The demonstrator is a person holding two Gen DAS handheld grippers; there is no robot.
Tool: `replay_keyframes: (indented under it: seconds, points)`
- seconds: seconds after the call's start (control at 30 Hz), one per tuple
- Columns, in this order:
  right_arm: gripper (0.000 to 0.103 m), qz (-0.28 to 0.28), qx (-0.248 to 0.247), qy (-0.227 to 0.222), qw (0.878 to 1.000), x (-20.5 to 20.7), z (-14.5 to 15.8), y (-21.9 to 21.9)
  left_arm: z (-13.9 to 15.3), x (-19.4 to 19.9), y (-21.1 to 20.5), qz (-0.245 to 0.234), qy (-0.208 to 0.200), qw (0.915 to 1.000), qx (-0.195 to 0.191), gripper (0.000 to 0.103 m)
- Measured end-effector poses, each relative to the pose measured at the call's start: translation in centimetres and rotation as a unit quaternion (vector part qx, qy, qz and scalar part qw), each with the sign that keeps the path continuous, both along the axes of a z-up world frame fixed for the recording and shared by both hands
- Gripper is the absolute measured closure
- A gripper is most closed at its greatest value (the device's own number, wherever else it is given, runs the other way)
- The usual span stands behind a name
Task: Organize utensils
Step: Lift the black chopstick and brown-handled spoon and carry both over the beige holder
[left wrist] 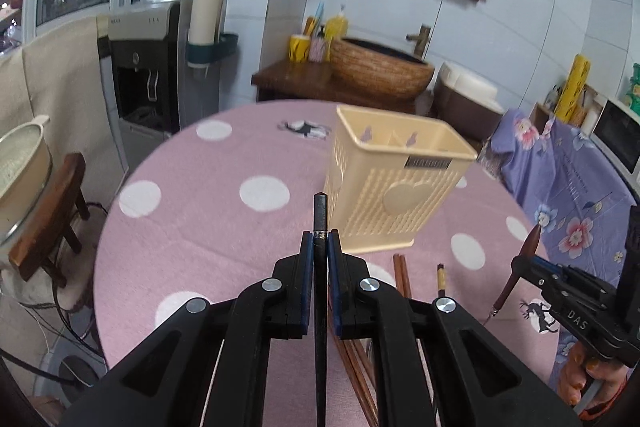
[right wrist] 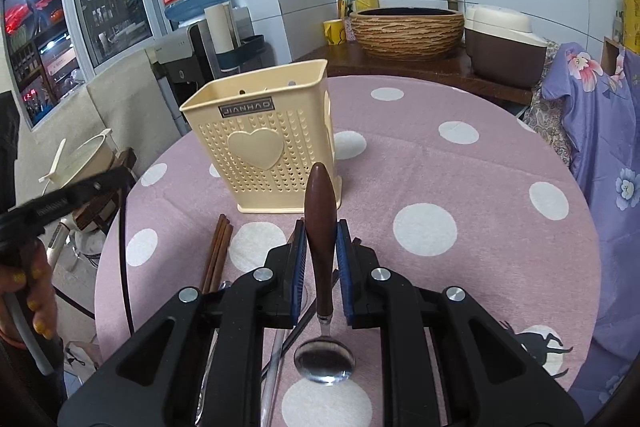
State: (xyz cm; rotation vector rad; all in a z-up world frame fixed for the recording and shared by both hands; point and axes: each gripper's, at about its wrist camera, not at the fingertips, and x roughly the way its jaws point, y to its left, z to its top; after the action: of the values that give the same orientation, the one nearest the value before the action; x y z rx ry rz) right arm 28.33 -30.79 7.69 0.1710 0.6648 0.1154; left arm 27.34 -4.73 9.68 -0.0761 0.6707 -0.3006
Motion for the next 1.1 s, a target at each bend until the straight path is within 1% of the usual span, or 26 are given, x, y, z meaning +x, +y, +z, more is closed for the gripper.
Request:
replay_keyframes:
  seconds: [0.1, 0.23, 0.4, 0.97, 1.1]
  points:
    - [0.087, -0.001, 0.003, -0.005, 1.000, -0.6, 0.6, -0.5, 1.2, -0.6, 0.6, 0.001, -0.017, 0.9999, -0.004, 0.095]
    - [0.087, -0.002, 0.006, -0.011, 1.000, -1.2, 1.2, -0.7, 2.2, -0.9, 1.6, 0.008, -0.032, 0.9994, -0.009, 0.095]
    - [0.087, 0.000, 0.004, -0.013, 1.000, -1.4, 1.3, -0.4, 2.6, -1.0, 2.7, 0.011, -0.030, 0.9992, -0.026, 0.095]
    - [0.087, 0.013, 0.001, -0.015, 1.000, -0.9, 2.1, 0.0, 4.6, -1.3, 3.1, 0.017, -0.063, 0.9974, -0.031, 0.095]
    - [0.087, 0.023, 0.010, -0.014, 1.000, -0.4, 2.8, 0.0, 5.5, -1.0, 3.0, 0.012, -0.068, 0.9971, -0.033, 0.095]
